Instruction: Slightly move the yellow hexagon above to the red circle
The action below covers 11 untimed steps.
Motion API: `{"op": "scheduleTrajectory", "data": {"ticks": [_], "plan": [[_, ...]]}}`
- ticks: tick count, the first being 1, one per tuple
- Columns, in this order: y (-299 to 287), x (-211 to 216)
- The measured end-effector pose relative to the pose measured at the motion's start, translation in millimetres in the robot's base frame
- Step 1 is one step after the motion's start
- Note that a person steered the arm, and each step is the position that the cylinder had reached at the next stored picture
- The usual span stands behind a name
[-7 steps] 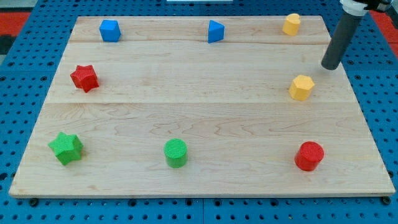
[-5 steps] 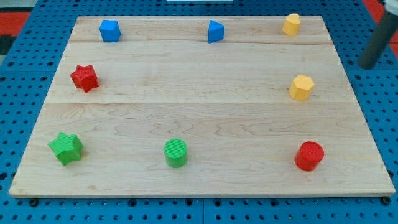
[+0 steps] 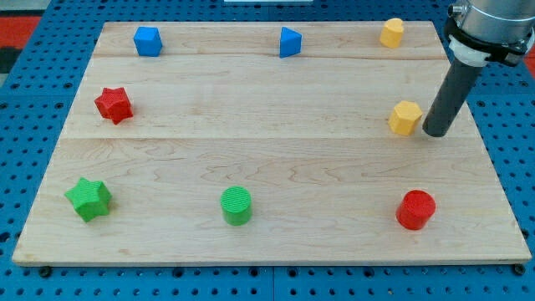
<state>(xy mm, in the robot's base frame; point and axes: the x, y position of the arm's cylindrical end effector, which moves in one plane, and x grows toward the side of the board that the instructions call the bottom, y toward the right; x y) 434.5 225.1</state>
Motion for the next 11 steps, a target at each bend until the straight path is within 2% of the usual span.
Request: {"op": "scheduleTrajectory", "data": {"ticks": [4,6,7,8,11], "plan": [[-4,-8],[19,-15],[42,-31],[66,-74],[68,-99]]}}
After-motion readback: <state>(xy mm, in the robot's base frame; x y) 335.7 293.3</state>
